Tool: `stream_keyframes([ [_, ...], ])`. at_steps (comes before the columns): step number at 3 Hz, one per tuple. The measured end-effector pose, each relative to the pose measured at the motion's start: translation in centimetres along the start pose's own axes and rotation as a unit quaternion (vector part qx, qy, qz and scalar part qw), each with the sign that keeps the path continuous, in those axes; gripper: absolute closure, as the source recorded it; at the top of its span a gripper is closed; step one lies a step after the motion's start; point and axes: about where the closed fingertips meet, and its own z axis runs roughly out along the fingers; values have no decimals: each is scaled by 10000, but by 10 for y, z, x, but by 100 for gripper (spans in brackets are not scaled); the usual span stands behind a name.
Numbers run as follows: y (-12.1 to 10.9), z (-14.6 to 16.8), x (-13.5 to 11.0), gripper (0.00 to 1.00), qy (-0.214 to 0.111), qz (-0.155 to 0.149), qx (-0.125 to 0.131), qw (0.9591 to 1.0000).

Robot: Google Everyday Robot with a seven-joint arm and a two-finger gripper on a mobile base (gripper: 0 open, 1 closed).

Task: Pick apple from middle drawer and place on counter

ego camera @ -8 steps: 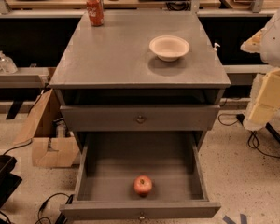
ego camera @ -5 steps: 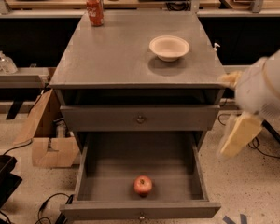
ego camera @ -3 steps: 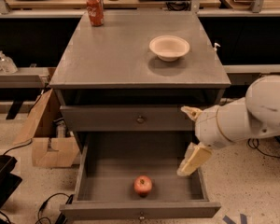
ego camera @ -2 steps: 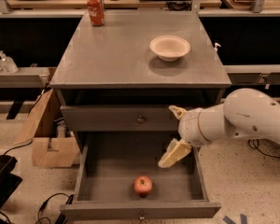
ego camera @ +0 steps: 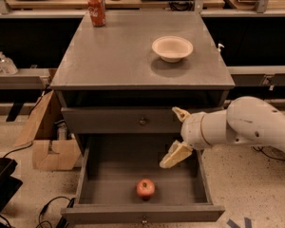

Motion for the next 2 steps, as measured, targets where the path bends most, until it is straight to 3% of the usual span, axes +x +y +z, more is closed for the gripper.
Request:
stream_keyframes([
  [1,29,33,38,0,-365,319,-301,9984],
  [2,54,64,73,0,-713,448,-539,9950],
])
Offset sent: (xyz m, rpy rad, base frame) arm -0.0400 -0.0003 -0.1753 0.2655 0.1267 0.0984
